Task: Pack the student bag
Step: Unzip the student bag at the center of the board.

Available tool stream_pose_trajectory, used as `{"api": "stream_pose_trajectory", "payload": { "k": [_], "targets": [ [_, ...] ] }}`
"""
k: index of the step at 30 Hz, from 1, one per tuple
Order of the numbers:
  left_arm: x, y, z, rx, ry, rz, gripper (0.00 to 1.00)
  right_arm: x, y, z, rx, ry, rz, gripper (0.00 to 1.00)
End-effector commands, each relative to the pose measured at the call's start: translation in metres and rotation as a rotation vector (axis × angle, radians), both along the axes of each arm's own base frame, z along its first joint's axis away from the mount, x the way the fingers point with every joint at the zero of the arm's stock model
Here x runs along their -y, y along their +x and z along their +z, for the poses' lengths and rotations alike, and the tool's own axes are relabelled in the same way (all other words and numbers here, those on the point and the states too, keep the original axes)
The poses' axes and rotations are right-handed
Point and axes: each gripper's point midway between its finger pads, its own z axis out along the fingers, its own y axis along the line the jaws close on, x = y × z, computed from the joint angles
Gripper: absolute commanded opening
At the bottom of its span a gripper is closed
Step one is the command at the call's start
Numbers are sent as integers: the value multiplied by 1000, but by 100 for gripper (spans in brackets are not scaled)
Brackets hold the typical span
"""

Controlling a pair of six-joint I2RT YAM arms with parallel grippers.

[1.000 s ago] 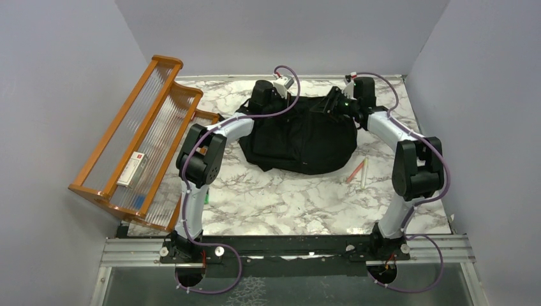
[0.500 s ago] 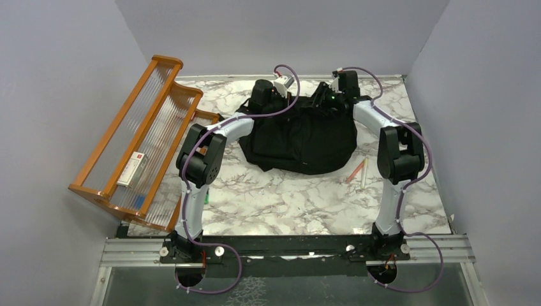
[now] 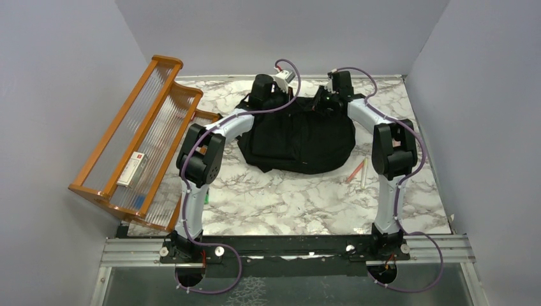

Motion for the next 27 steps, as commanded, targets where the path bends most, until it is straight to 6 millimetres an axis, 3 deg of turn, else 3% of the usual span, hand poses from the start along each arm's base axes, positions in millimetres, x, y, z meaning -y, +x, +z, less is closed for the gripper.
{"api": "stream_pose_trajectory", "payload": {
  "k": [1,8,17,23,27],
  "targets": [
    [9,-8,17,28,-13,-71,0,-1,9,-9,17,-27,-19,3],
    [-11,-7,5,3,26,-27,0,5,9,-9,30,-39,-47,1],
    [-23,-30,-9,-30,55,-49,0,5,11,-13,22,-42,-56,0],
    [-28,-46,-6,-43,50,-70,0,6,11,-18,11,-48,-62,0],
    [-29,-54,7,-41,25,-77,0,7,11,-20,8,-51,-62,0]
  ]
}}
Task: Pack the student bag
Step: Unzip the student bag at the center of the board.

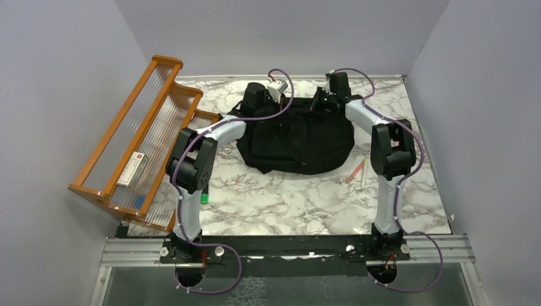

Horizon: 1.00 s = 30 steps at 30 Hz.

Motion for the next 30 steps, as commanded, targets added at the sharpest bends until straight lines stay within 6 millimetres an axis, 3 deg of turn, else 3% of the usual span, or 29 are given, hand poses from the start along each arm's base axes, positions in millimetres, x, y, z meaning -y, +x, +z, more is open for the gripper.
{"api": "stream_pose_trajectory", "payload": {
  "k": [1,11,15,21,26,30],
  "targets": [
    [5,-26,40,15,-68,-84,0,4,9,-13,9,-27,-36,0],
    [9,-16,75,58,-103,-77,0,-1,1,14,87,-2,24,1],
    [5,-8,77,58,-96,-41,0,-1,-8,27,113,1,54,1],
    [-23,-2,53,-5,-69,80,1,2,-29,44,128,2,76,30],
    [-44,-5,44,-17,-68,137,26,-2,-45,47,99,-5,80,43],
    [-53,-2,44,-21,-79,170,37,-18,-54,48,95,-54,102,47]
  ]
}}
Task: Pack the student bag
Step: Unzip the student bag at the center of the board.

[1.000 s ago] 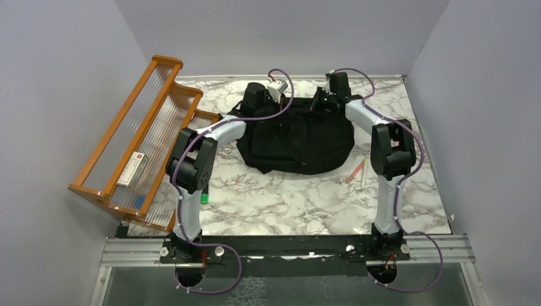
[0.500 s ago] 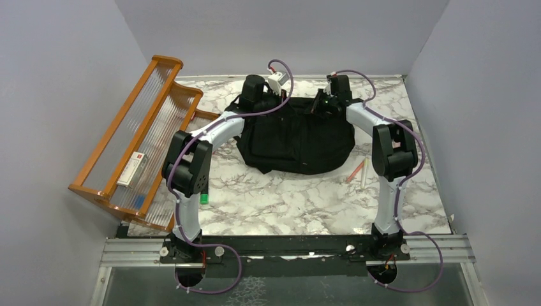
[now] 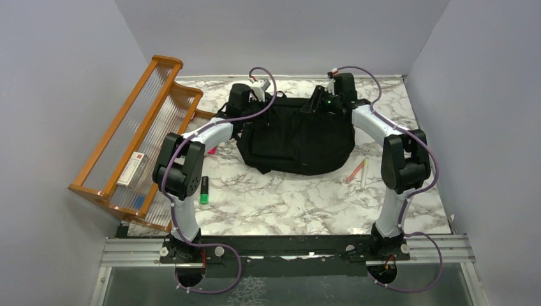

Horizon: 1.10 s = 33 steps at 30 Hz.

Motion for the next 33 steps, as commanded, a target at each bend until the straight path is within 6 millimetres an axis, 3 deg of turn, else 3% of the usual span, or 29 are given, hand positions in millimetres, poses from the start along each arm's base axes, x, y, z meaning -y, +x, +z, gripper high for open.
{"api": "stream_pose_trajectory", "payload": {
  "k": [1,7,14,23,27,33],
  "targets": [
    [-10,9,32,73,-40,61,38,-22,-20,3,-11,-66,43,48],
    [-13,10,31,66,-42,65,39,-49,-32,-7,-25,-176,67,50],
    [-13,9,29,60,-46,60,40,-44,-35,-25,-46,-288,41,49],
    [-10,10,27,53,-57,46,40,-38,-35,-30,-56,-327,33,47],
    [-9,10,27,51,-58,42,40,-39,-36,-32,-64,-322,32,28],
    [-7,11,29,54,-64,32,41,-33,-31,-16,0,-315,-4,2]
  ]
}}
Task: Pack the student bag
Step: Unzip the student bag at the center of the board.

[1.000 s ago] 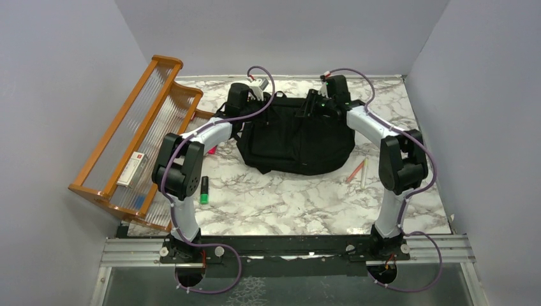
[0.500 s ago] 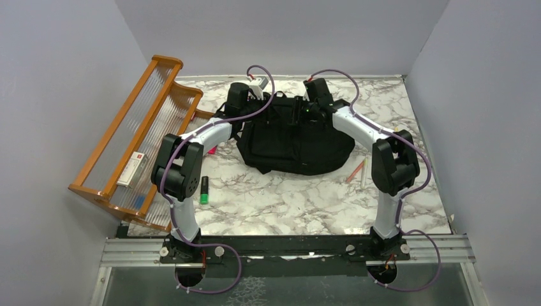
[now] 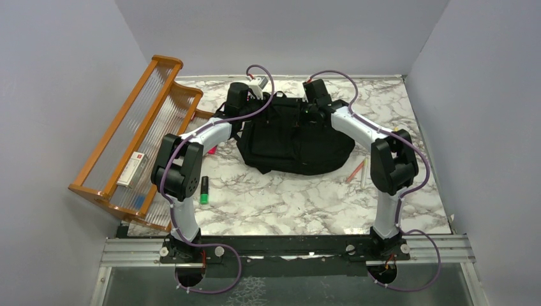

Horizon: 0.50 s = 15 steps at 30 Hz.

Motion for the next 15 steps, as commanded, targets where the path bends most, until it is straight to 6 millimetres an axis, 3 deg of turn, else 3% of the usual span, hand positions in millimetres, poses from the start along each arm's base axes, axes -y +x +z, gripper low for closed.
{"api": "stream_pose_trajectory", "payload": {
  "k": [1,10,15],
  "targets": [
    [3,4,21,48,-40,-23,42,10,9,17,76,-21,-31,1],
    [17,17,39,93,-89,-68,53,22,12,27,81,95,11,1],
    [31,23,38,108,-119,-122,61,25,8,25,60,173,43,0]
  ]
}}
